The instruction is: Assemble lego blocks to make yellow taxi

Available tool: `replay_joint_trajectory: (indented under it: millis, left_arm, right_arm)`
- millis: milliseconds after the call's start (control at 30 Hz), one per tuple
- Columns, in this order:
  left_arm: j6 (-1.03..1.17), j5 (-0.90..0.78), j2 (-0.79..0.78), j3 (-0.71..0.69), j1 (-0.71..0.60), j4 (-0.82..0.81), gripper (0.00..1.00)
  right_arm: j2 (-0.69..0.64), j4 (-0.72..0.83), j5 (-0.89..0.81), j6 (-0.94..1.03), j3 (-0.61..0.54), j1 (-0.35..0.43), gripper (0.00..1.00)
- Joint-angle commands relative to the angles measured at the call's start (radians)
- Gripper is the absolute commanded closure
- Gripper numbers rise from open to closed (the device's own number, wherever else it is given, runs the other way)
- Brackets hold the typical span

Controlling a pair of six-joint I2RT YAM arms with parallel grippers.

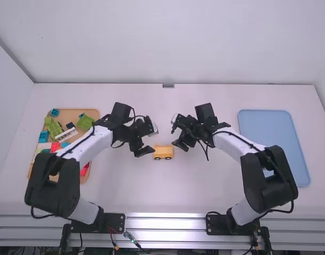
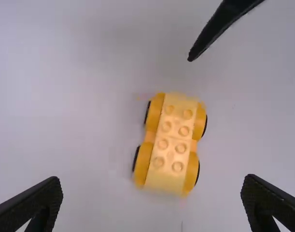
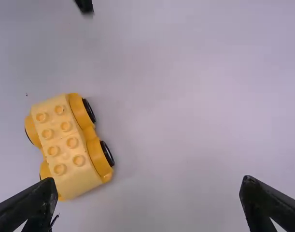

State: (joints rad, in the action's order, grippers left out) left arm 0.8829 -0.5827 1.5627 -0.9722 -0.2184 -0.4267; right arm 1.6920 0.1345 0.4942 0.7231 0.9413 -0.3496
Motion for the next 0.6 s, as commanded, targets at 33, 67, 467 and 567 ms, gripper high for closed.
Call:
replay_joint_trajectory:
  millis: [33,67,467,567]
  left_arm:
    - [-0.19,0.214,-0.104,-0.079,0.046,-0.07,0.01]
    - [-0.259,0.247,-0.116,-0.088,0.059,-0.068,0.01]
    - [-1.165,0.821,-0.162,-0.131,0.393,-0.177,0.01]
    - [-1.167,0.779,-0.162,-0.131,0.521,-0.224,0.01]
  right_arm:
    - [-0.008,-0.006,0.002,-0.002,0.006,0.003,0.01]
    - [-0.008,-0.008,0.002,-0.002,0.006,0.003,0.01]
    - [-0.008,-0.029,0.005,-0.005,0.006,0.003,0.01]
    - [-0.008,-0.03,0.004,-0.001,0.006,0.003,0.01]
